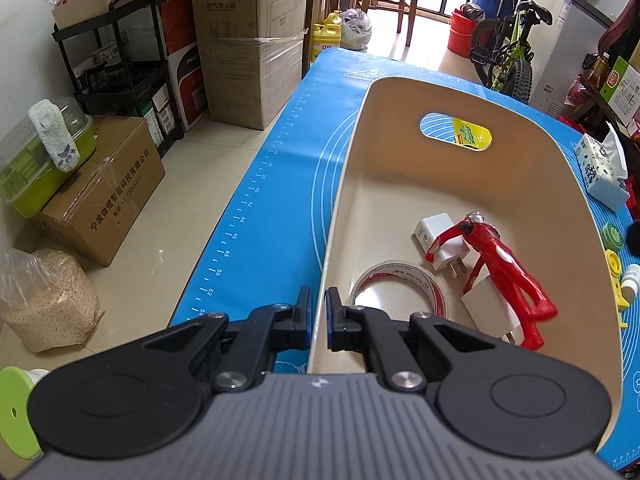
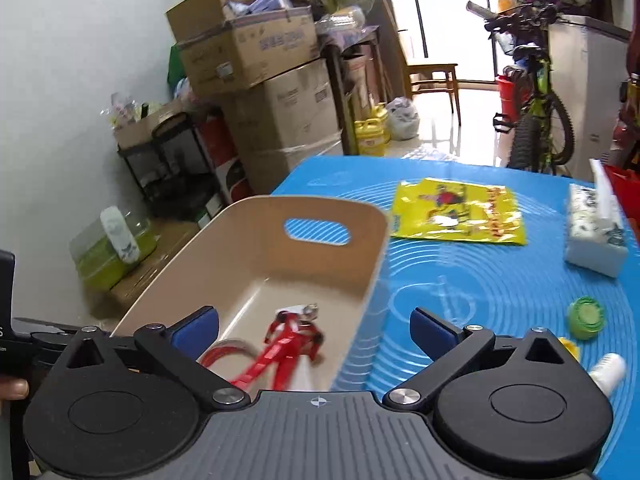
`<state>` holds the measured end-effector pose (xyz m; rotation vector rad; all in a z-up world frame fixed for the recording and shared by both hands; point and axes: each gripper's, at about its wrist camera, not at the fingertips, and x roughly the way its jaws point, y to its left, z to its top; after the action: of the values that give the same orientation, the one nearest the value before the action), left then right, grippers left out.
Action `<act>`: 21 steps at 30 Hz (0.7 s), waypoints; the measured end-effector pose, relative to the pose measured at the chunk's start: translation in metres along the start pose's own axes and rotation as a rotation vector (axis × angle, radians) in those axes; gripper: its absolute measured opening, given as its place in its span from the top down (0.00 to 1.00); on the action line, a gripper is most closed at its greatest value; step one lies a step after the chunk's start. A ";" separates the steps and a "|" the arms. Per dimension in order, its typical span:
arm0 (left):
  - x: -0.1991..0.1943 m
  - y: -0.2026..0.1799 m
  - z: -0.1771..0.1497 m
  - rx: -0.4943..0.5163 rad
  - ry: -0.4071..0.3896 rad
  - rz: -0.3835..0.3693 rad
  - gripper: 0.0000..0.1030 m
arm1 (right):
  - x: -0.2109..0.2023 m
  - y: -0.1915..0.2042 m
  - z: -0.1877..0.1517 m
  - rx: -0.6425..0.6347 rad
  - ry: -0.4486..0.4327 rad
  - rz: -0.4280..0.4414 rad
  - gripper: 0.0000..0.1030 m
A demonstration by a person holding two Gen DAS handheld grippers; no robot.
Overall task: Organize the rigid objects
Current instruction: 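Lift the red figure with the right tool and release it into the basket, then move the right tool to the white pill bottle and close on it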
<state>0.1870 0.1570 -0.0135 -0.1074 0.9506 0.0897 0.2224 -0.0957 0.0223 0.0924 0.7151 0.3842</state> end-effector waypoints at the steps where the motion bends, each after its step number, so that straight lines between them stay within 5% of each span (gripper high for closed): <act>1: 0.000 0.000 0.000 0.000 0.000 0.001 0.92 | -0.004 -0.007 -0.001 0.003 -0.005 -0.019 0.02; 14: 0.000 0.000 0.000 0.002 0.000 0.002 0.92 | -0.019 -0.097 -0.032 0.082 0.018 -0.285 0.02; 21: 0.000 0.000 0.000 0.002 0.000 0.001 0.92 | -0.010 -0.130 -0.061 0.150 0.079 -0.317 0.02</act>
<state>0.1869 0.1571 -0.0137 -0.1050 0.9503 0.0900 0.2159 -0.2224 -0.0455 0.1042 0.8219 0.0310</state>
